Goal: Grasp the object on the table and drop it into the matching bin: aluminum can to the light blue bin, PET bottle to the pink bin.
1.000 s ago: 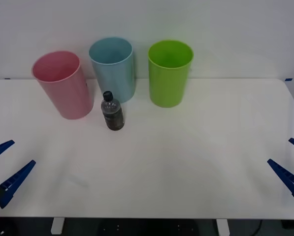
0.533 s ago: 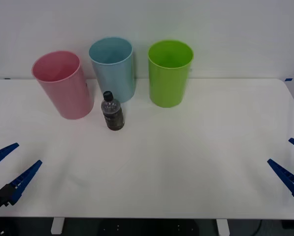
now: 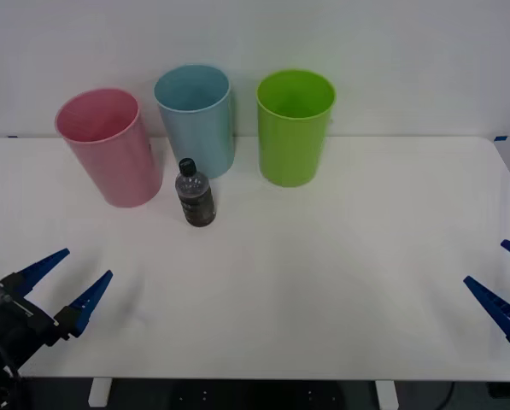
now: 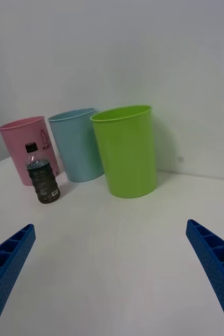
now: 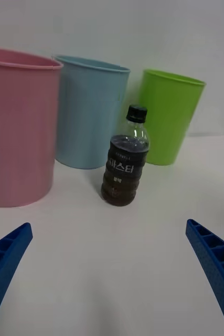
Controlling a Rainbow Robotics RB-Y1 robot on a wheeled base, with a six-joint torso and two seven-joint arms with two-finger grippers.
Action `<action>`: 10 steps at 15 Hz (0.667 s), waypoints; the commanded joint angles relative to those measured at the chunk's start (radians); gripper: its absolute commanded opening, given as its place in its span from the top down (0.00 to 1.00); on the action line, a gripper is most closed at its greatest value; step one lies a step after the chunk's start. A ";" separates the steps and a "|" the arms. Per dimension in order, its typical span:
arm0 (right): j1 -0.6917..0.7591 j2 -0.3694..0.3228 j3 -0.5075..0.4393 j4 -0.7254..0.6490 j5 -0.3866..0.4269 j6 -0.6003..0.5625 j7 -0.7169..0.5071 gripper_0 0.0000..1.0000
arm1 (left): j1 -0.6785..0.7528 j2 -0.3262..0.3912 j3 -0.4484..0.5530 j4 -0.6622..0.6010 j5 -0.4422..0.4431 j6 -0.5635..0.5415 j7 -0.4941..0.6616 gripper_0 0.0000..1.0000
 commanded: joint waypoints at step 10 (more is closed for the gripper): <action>0.000 0.000 0.000 0.000 0.000 0.000 0.000 0.00 | -0.094 -0.169 -0.108 0.001 -0.168 0.194 -0.020 0.00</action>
